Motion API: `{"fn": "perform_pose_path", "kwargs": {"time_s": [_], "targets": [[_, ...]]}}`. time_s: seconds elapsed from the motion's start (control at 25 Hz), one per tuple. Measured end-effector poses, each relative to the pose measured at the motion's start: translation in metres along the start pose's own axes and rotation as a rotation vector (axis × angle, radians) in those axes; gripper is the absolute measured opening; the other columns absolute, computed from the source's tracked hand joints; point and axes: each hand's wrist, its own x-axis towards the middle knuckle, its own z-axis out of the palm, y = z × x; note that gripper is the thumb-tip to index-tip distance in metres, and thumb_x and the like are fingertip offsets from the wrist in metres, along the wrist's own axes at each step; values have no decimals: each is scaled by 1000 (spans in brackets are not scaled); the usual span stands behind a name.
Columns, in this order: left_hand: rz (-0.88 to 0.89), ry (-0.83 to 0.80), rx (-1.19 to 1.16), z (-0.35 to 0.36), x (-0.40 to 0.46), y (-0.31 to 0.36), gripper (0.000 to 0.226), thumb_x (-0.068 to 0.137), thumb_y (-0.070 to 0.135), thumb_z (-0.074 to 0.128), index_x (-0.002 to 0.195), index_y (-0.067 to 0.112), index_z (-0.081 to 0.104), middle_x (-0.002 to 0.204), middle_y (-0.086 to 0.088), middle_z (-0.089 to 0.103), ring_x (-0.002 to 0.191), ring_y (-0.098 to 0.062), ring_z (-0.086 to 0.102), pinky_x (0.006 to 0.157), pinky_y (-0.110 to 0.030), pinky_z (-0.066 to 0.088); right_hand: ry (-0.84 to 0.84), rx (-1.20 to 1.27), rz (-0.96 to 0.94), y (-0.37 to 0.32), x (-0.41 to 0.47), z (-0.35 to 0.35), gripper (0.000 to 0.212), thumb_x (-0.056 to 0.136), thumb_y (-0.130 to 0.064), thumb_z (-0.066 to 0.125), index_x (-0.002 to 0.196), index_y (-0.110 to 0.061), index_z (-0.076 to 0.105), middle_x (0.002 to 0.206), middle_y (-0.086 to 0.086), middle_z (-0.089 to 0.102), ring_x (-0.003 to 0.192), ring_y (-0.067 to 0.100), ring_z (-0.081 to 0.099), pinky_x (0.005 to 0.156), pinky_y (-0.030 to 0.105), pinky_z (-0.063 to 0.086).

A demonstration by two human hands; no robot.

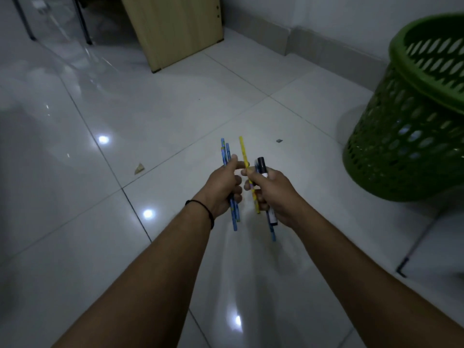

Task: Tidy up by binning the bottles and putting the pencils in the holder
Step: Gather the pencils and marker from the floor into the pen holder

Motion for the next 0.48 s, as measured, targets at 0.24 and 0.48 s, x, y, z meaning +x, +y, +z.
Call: {"fn": "perform_pose_path", "kwargs": {"time_s": [0.24, 0.48], "targets": [[-38, -152, -38, 19, -36, -9, 45, 94, 61, 49, 100, 22, 69, 47, 9, 41, 39, -6, 24, 40, -19, 21, 119, -18, -13, 0, -32, -7, 18, 88, -26, 70, 92, -8, 68, 61, 4, 46, 41, 10, 34, 40, 21, 29], [-148, -47, -33, 8, -46, -1, 44, 103, 43, 43, 67, 18, 45, 60, 0, 43, 52, -17, 49, 52, -30, 48, 109, 449, 194, -8, -38, -28, 29, 95, -16, 46, 93, 2, 69, 67, 3, 48, 42, 11, 35, 36, 20, 31]]}}
